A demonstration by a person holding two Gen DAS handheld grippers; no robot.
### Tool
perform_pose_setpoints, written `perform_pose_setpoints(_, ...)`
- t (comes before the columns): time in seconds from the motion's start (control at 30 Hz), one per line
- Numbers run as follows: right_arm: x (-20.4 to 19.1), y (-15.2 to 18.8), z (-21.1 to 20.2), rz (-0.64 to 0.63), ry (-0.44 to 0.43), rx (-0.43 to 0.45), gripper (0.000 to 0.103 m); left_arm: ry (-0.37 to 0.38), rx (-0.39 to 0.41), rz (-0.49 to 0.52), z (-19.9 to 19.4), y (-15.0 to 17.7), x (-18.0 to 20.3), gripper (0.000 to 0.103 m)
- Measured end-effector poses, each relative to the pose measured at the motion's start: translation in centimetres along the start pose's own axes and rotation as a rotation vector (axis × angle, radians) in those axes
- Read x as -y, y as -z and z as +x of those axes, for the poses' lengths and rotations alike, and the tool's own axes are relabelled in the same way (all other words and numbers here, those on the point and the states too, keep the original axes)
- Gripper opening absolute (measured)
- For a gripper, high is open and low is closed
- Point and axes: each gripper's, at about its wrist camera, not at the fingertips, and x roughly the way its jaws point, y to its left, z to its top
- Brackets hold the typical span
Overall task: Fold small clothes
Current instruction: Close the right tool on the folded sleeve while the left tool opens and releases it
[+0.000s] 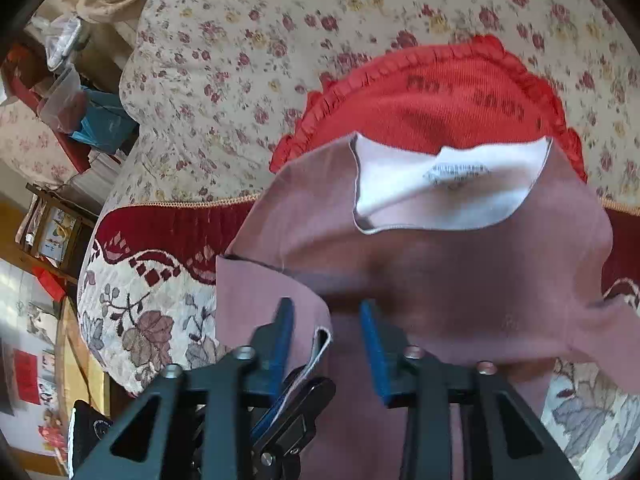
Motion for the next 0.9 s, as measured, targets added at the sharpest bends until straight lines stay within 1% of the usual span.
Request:
perform_pose_setpoints(0.03,-0.1,0.0,-0.1,-0.005,0.000,0.004,0.006,-0.003,0.001,0.000,0.2,0.0,0.0,0.002)
perform_pose_setpoints(0.07,-0.2,0.0,-0.1,-0.011,-0.005,0.006,0.003,-0.006,0.002,0.001,0.3,-0.1,0.0,0.002)
perform_pose_setpoints(0.1,-0.3,0.0,-0.2,-0.022,-0.014,0.008,0.003,-0.008,0.005,-0.001,0.4,-0.1,0.1,0.002)
perform_pose_setpoints(0.17,-0.9,-0.2,-0.3,-0.057,0.004,0.023,0.002,-0.009,0.007,-0.008,0.5,-0.3,0.0,0.002)
perform_pose_setpoints(0.27,-1.3,-0.7,-1.0,-0.107,0.025,0.073,0.002,-0.009,-0.019,-0.022,0.8,-0.3,-0.3,0.004)
perform_pose_setpoints(0.3,-1.1,-1.1,-1.4,-0.113,0.039,0.096,0.002,-0.005,-0.034,-0.031,1.0,-0.2,-0.4,0.012)
perform_pose_setpoints(0.33,-0.7,-1.5,-1.8,-0.113,0.050,0.114,0.002,-0.007,-0.043,-0.039,1.1,0.0,-0.5,0.021)
perform_pose_setpoints(0.4,0.5,-2.5,-2.9,-0.106,0.085,0.162,0.002,-0.025,-0.056,-0.067,1.2,0.2,-0.9,0.033)
perform_pose_setpoints(0.43,1.4,-3.1,-3.6,-0.100,0.105,0.192,0.002,-0.042,-0.060,-0.084,1.2,0.3,-1.4,0.035)
perform_pose_setpoints(0.47,2.3,-3.6,-4.3,-0.092,0.128,0.218,0.002,-0.063,-0.066,-0.095,1.2,0.3,-1.8,0.035)
perform_pose_setpoints(0.53,5.1,-4.7,-5.7,-0.053,0.179,0.262,0.002,-0.141,-0.097,-0.115,1.6,0.6,-2.9,0.035)
perform_pose_setpoints(0.6,7.6,-5.3,-6.1,-0.018,0.209,0.263,0.002,-0.192,-0.136,-0.161,2.3,1.0,-4.3,0.035)
perform_pose_setpoints(0.67,9.8,-5.5,-5.9,0.015,0.232,0.248,0.002,-0.273,-0.176,-0.205,2.9,1.4,-5.8,0.035)
perform_pose_setpoints(0.7,11.4,-5.3,-5.4,0.041,0.239,0.232,0.002,-0.325,-0.186,-0.225,3.0,1.6,-6.7,0.035)
perform_pose_setpoints(0.73,12.5,-5.1,-5.0,0.060,0.239,0.221,0.002,-0.374,-0.185,-0.250,2.8,1.6,-7.7,0.035)
perform_pose_setpoints(0.83,14.9,-4.1,-4.3,0.108,0.226,0.214,0.002,-0.424,-0.152,-0.320,1.8,1.1,-10.0,0.035)
perform_pose_setpoints(0.9,15.4,-3.3,-4.7,0.127,0.190,0.230,0.002,-0.468,-0.113,-0.324,1.2,0.5,-10.9,0.035)
